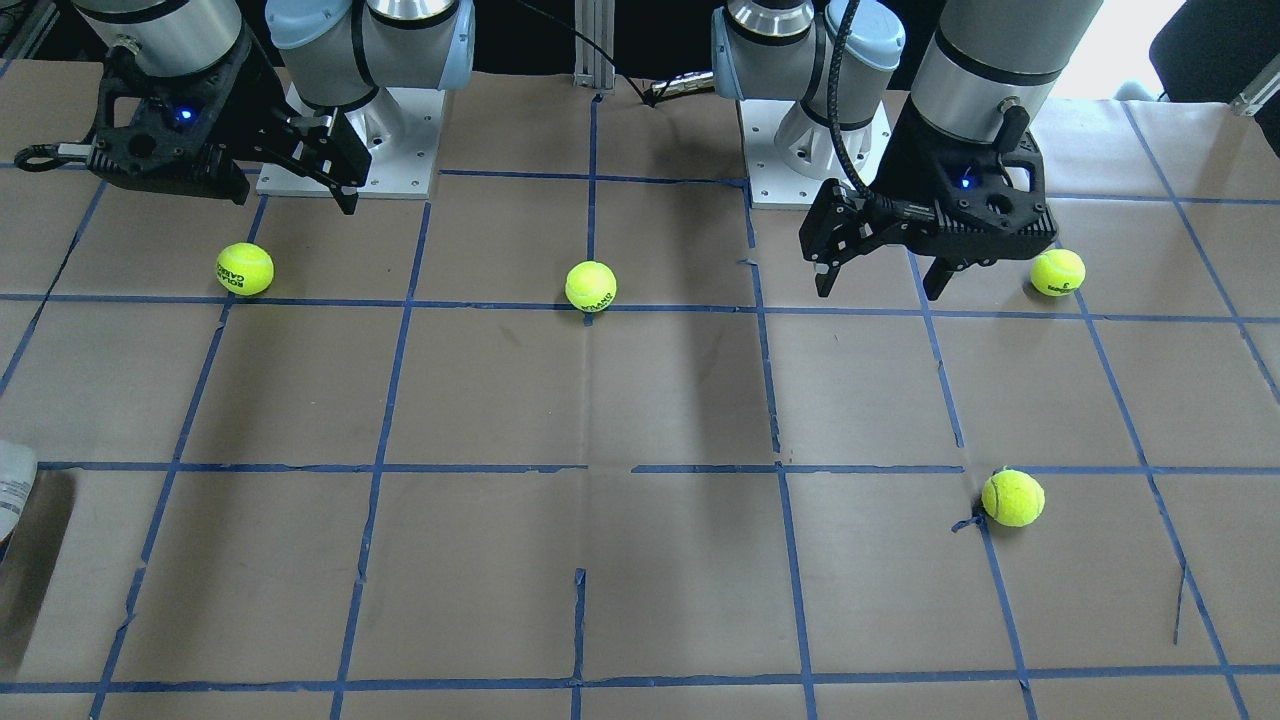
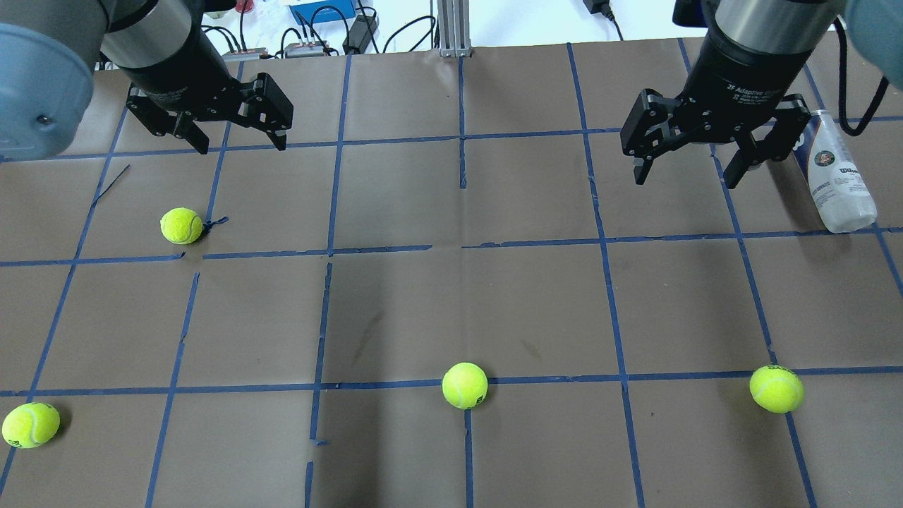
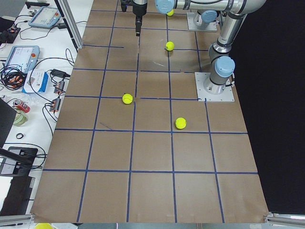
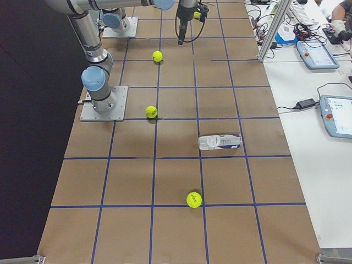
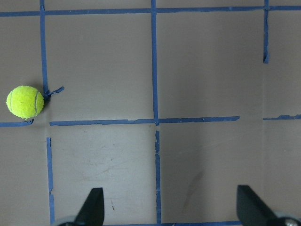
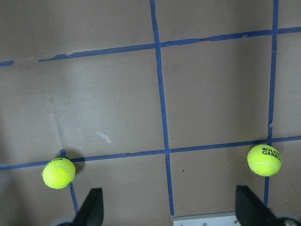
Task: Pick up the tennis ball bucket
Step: 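Move the right gripper toward the clear Wilson tennis ball tube, then grasp the clear Wilson tube with the right gripper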
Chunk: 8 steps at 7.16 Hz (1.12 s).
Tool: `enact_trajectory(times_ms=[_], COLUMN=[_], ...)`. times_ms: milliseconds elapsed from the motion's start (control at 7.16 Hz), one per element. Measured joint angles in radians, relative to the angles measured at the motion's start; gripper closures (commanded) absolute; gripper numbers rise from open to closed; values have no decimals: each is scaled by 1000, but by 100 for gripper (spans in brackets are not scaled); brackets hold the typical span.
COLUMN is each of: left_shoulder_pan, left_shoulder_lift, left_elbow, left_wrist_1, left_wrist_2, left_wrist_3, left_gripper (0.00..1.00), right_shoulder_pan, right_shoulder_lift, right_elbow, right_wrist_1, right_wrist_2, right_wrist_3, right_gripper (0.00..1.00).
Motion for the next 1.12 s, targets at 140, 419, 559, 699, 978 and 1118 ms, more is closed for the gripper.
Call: enact_trajectory(times_ms=[140, 419, 559, 699, 978, 1118], left_shoulder_pan=[0, 1, 1, 1, 1, 0], left_shoulder_lift=[1, 1, 1, 0, 0, -1], left_elbow=[0, 1, 1, 1, 0, 1], left_wrist_1=[0, -2, -1, 2, 2, 4], left_wrist_2=[1, 1, 1, 2, 3, 3], left_wrist_3=[1, 2, 3, 3, 4, 4], left_gripper=[0, 0, 0, 0, 0, 0], right_shoulder_pan=[0, -5, -26, -57, -136, -190], right_shoulder_lift=[-2, -2, 4, 17, 177, 260], right_elbow=[-2, -1, 3, -1, -80, -115], right_wrist_1=[0, -10, -37, -67, -147, -171], right_wrist_2=[-6, -16, -10, -6, -8, -19], right_wrist_3=[-1, -13, -27, -34, -47, -71], right_gripper=[0, 0, 0, 0, 0, 0])
